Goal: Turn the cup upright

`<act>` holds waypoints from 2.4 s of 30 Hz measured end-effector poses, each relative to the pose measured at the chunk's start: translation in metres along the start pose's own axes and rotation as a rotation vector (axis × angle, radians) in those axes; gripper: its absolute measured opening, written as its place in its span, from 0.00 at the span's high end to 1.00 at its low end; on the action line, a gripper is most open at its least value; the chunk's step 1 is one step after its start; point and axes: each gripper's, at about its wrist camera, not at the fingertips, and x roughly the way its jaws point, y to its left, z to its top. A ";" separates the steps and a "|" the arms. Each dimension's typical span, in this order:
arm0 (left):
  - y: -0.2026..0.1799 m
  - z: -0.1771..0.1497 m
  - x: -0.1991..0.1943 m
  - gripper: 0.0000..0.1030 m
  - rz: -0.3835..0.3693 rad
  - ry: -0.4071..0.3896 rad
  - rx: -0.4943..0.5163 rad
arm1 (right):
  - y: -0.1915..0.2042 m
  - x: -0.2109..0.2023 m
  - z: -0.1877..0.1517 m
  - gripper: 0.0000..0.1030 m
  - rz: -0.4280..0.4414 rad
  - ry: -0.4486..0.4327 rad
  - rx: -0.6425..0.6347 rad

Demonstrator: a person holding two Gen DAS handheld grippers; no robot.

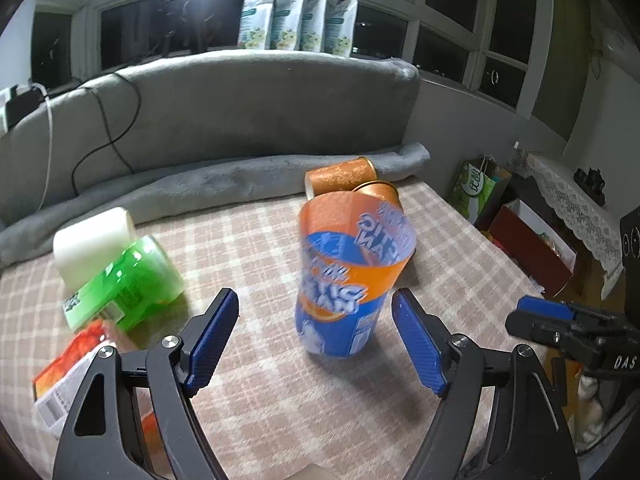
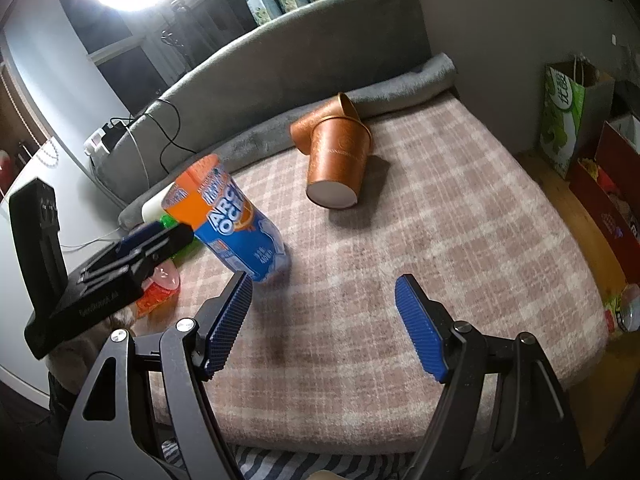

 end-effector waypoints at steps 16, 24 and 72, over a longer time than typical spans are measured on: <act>0.022 -0.007 -0.065 0.23 0.148 -0.180 -0.054 | 0.053 -0.007 0.017 0.17 -0.071 -0.186 -0.199; 0.026 -0.013 -0.088 0.21 0.235 -0.256 -0.064 | 0.065 -0.018 0.015 0.02 -0.111 -0.297 -0.254; 0.037 -0.023 -0.117 0.10 0.319 -0.331 -0.105 | 0.073 -0.029 0.016 0.00 -0.168 -0.383 -0.272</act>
